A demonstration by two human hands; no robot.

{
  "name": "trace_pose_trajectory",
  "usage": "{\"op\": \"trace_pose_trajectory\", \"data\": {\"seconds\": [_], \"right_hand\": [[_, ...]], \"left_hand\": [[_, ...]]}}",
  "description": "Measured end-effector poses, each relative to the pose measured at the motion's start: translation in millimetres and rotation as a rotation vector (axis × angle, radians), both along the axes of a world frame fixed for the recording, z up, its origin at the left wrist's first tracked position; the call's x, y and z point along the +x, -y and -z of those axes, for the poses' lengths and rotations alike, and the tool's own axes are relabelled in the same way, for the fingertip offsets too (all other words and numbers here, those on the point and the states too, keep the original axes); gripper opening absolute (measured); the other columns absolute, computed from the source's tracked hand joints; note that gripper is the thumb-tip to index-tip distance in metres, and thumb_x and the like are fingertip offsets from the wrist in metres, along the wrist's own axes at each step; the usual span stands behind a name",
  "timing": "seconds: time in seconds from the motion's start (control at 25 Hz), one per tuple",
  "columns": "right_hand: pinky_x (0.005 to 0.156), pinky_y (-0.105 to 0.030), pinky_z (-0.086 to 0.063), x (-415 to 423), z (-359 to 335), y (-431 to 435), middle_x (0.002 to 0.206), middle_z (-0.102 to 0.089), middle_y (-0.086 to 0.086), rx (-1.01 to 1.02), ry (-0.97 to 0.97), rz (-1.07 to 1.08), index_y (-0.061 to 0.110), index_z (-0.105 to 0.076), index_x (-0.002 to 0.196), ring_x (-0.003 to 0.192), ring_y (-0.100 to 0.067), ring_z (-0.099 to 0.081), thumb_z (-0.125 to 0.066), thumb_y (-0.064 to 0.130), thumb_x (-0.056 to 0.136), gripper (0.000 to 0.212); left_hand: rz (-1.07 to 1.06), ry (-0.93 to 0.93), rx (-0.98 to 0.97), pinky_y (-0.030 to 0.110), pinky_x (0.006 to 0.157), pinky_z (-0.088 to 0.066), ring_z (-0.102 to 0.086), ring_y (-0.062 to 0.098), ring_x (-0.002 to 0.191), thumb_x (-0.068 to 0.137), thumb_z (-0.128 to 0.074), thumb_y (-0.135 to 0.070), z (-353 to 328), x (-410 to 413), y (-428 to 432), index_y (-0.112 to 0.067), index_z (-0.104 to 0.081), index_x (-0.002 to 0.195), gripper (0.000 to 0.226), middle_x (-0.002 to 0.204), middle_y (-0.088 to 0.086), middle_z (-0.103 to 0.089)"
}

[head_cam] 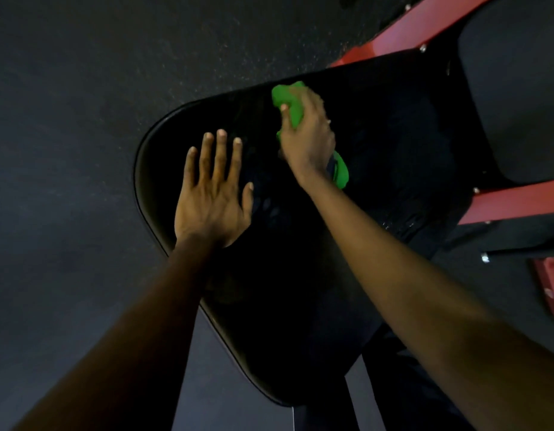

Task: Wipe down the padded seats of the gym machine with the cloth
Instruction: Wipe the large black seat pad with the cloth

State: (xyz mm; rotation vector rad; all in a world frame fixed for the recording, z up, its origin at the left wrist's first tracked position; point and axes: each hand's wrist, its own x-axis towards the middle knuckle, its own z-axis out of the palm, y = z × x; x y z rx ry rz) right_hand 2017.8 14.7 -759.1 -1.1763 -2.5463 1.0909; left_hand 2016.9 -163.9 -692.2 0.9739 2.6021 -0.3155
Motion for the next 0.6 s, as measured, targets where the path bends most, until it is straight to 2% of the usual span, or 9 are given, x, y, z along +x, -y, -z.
{"op": "trace_pose_trajectory", "data": {"seconds": [0.08,0.16,0.24,0.36,0.44,0.52,0.6], "right_hand": [[0.111,-0.031,-0.042,7.9,-17.0,28.4,0.148,-0.056,-0.002,0.000,-0.140,-0.318,0.021,-0.063,0.136,0.139,-0.023,-0.049,-0.061,0.029,0.096,0.041],[0.113,-0.032,-0.041,10.0,-17.6,27.8,0.152,-0.052,-0.001,0.024,-0.197,-0.588,0.024,-0.060,0.140,0.143,-0.023,-0.046,-0.059,0.032,0.098,0.042],[0.107,-0.036,-0.049,-7.6,-5.0,-0.4,0.151,-0.053,0.001,0.056,-0.180,-0.590,0.026,-0.059,0.142,0.139,-0.019,-0.050,-0.057,0.033,0.100,0.043],[0.097,-0.037,-0.054,-43.3,6.6,-31.9,0.146,-0.057,0.006,0.060,-0.072,-0.298,0.028,-0.060,0.139,0.130,-0.015,-0.058,-0.056,0.035,0.098,0.041],[0.091,-0.035,-0.055,-51.9,-1.1,-13.1,0.143,-0.059,0.007,0.061,-0.014,-0.190,0.030,-0.062,0.136,0.125,-0.018,-0.061,-0.058,0.035,0.097,0.040],[0.093,-0.033,-0.052,-39.9,-15.6,15.8,0.144,-0.059,0.005,0.078,-0.101,-0.349,0.028,-0.064,0.134,0.129,-0.020,-0.058,-0.060,0.032,0.096,0.039],[0.104,-0.029,-0.046,-20.8,-14.9,20.6,0.150,-0.054,0.001,0.105,-0.218,-0.667,0.027,-0.062,0.137,0.139,-0.021,-0.049,-0.059,0.028,0.097,0.041]], "left_hand": [[0.005,0.008,-0.018,0.048,0.126,0.003,0.007,0.031,0.157,0.104,-0.015,-0.050,0.0,-1.4,0.2,-0.009,0.002,0.162,0.074,0.169,0.017,0.003],[0.014,0.014,-0.026,0.049,0.126,0.002,0.004,0.032,0.157,0.104,-0.015,-0.050,-1.1,-2.3,-1.1,-0.006,-0.002,0.162,0.074,0.169,0.019,-0.001],[0.009,0.006,-0.022,0.049,0.127,0.000,0.003,0.032,0.157,0.104,-0.017,-0.050,-1.7,-0.9,-1.6,-0.007,-0.001,0.162,0.074,0.169,0.019,0.000],[0.001,-0.002,-0.022,0.050,0.127,-0.003,0.002,0.032,0.157,0.104,-0.021,-0.050,-1.5,-2.0,-2.4,-0.008,0.000,0.162,0.075,0.169,0.018,0.000],[0.003,0.001,-0.031,0.050,0.127,-0.004,0.002,0.033,0.157,0.104,-0.021,-0.050,-2.1,-2.4,-2.4,-0.009,-0.001,0.162,0.074,0.169,0.018,0.000],[0.012,0.000,-0.031,0.051,0.127,-0.005,0.000,0.034,0.157,0.103,-0.022,-0.049,-2.6,-3.3,-2.6,-0.007,-0.006,0.162,0.074,0.169,0.018,-0.002],[0.021,-0.008,-0.024,0.051,0.126,-0.006,-0.003,0.034,0.157,0.103,-0.024,-0.048,-2.2,-3.5,-2.9,-0.006,-0.010,0.162,0.073,0.169,0.019,-0.004]]}}
